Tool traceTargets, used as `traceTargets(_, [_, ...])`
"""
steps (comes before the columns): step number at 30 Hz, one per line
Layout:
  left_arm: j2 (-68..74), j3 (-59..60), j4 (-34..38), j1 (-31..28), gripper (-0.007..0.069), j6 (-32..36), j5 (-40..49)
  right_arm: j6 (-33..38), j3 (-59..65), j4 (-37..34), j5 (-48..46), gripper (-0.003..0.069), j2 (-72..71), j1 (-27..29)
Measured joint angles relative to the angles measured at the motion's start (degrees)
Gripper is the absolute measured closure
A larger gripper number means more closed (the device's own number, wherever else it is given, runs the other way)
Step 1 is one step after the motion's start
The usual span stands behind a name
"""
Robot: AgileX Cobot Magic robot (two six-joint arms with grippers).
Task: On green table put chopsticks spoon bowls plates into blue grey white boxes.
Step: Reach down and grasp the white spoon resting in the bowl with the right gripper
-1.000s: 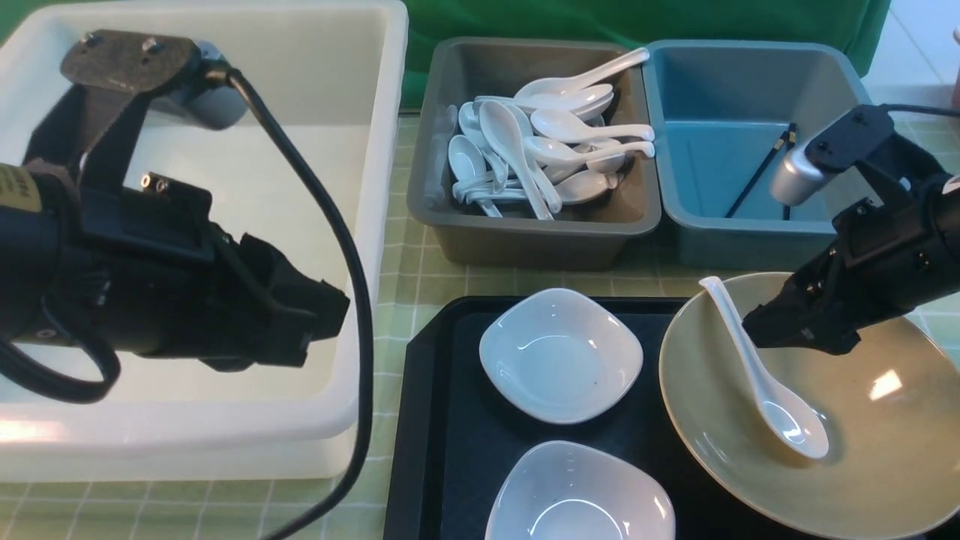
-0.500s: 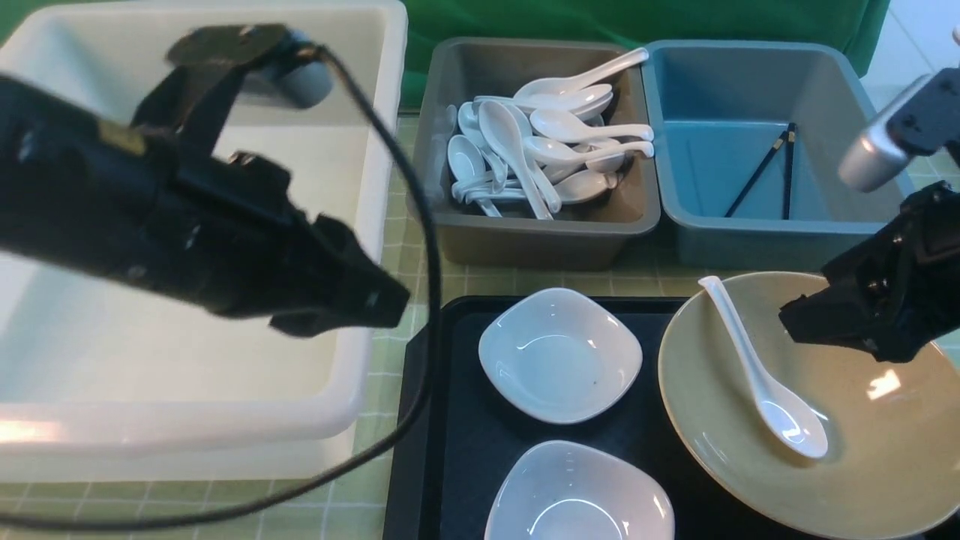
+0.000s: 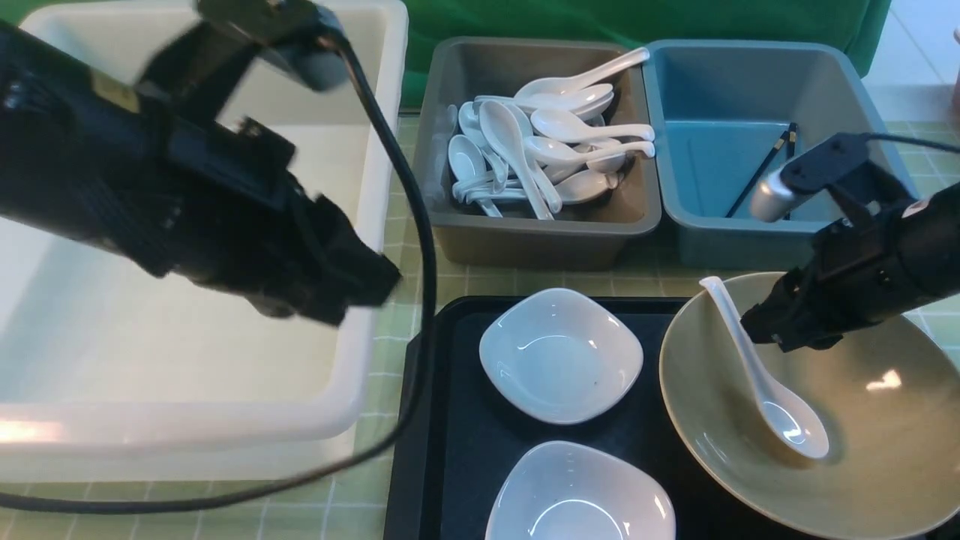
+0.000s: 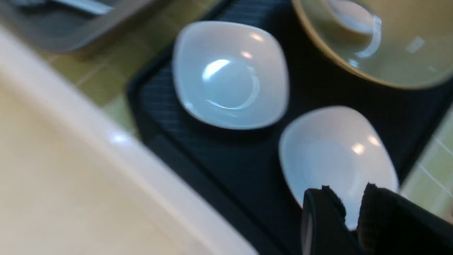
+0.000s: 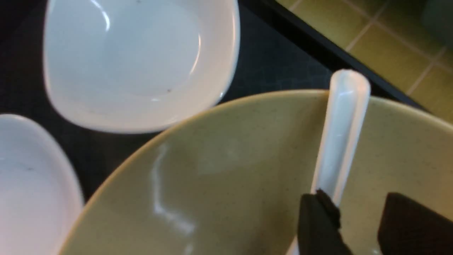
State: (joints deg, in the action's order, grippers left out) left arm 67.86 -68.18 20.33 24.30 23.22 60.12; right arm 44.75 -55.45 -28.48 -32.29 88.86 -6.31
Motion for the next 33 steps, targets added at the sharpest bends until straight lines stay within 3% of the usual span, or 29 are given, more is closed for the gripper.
traceTargets(4, [-3.13, 0.00, -9.81, 0.00, 0.0495, -12.37, -2.21, 0.06, 0.00, -0.19, 0.07, 0.0392, 2.02, 0.00])
traceTargets(8, [-4.09, 0.00, -14.20, 0.00, 0.0495, -16.83, -2.33, 1.01, 0.00, -0.37, 0.67, 0.0380, 2.90, 0.00])
traceTargets(20, [-4.89, 0.00, -14.50, 0.00, 0.0495, -17.60, -2.55, 3.24, 0.00, -2.85, 2.87, 0.0383, 7.70, 0.00])
traceTargets(28, [-11.61, 0.05, -14.28, 0.00, 0.0495, -18.20, -4.54, 7.36, 0.00, -8.58, 2.87, 0.0509, 8.41, 0.00])
traceTargets(33, [-14.73, 2.75, -14.39, 0.00, 0.0495, -18.20, -4.76, 7.90, -0.32, -9.21, 1.89, 0.0509, 8.41, 0.00])
